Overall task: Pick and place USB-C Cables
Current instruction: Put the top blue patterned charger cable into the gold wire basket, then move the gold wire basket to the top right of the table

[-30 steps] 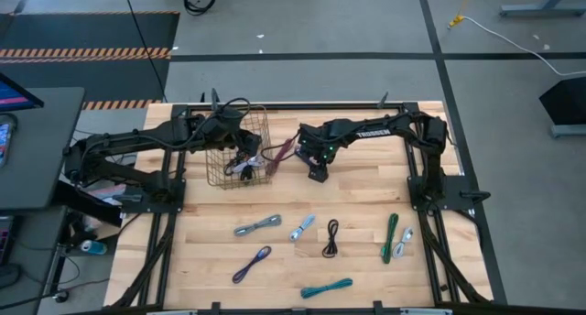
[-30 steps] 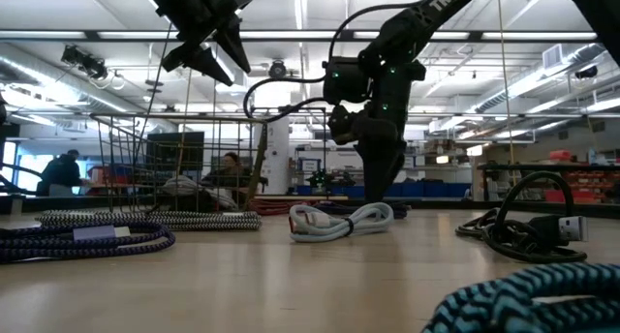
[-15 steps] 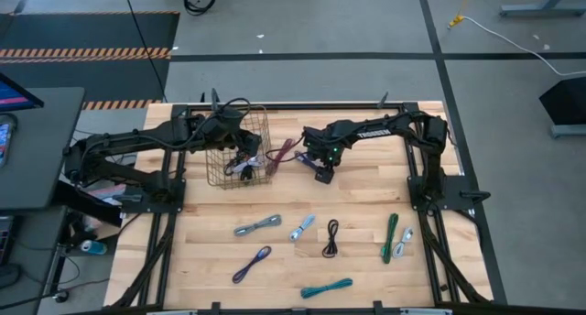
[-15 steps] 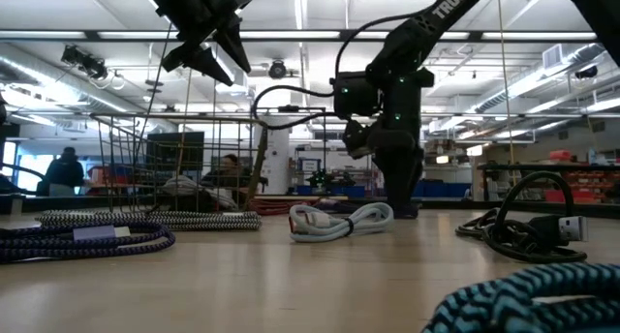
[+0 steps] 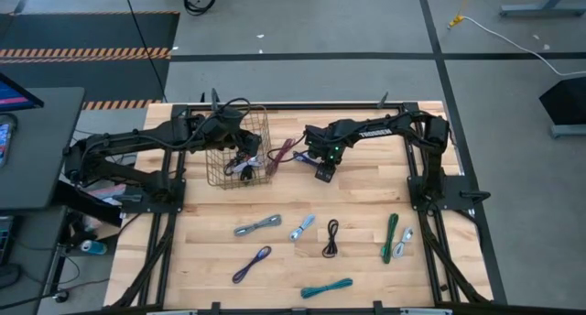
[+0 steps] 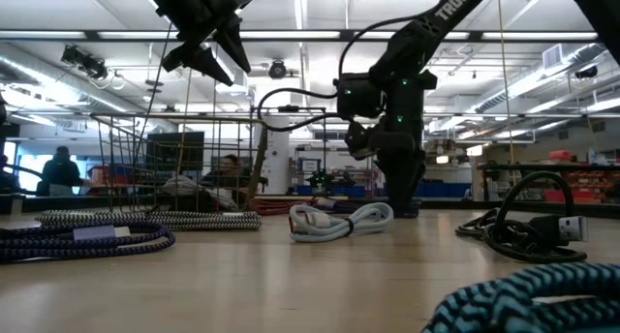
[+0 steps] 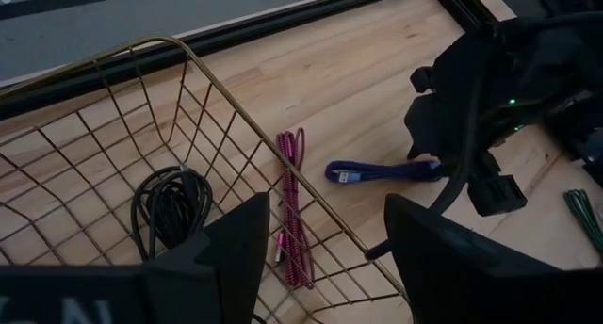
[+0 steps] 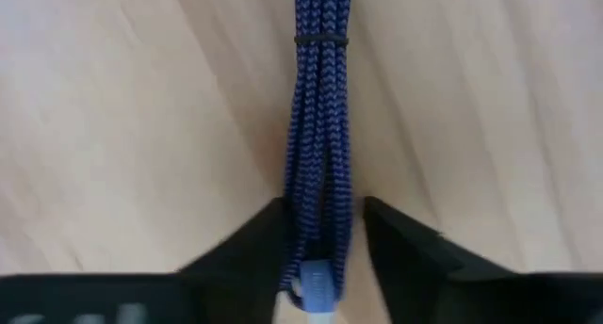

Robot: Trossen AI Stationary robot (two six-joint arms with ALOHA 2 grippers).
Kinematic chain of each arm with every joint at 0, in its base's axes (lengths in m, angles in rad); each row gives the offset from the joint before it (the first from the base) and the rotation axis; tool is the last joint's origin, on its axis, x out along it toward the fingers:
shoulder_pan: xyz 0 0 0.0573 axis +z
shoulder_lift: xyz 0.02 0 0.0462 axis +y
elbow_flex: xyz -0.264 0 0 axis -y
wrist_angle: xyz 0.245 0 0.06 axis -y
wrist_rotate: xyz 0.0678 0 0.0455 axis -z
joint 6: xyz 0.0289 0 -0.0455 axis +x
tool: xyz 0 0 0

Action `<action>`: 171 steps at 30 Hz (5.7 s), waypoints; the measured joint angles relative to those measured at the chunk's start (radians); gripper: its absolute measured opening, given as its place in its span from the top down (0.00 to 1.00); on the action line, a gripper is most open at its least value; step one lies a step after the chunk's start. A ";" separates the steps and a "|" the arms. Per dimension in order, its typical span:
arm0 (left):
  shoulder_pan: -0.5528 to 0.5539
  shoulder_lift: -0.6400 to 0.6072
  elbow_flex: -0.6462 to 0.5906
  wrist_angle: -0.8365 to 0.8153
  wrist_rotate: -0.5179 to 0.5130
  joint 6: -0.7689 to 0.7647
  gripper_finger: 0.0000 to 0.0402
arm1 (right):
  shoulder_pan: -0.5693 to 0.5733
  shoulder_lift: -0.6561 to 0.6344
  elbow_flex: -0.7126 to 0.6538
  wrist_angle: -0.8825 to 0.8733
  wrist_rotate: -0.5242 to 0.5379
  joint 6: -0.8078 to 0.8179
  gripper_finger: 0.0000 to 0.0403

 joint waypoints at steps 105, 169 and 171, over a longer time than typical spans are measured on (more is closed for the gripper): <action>0.015 -0.490 0.001 0.252 0.107 0.382 0.55 | 0.147 0.170 0.447 0.833 0.004 0.453 0.68; 0.360 0.163 0.000 -0.045 0.081 0.502 0.55 | -0.015 -0.339 0.296 -0.223 0.005 -0.113 0.68; 0.356 0.160 0.000 -0.059 0.162 0.460 0.55 | -0.014 -0.340 0.274 -0.215 -0.015 -0.099 0.68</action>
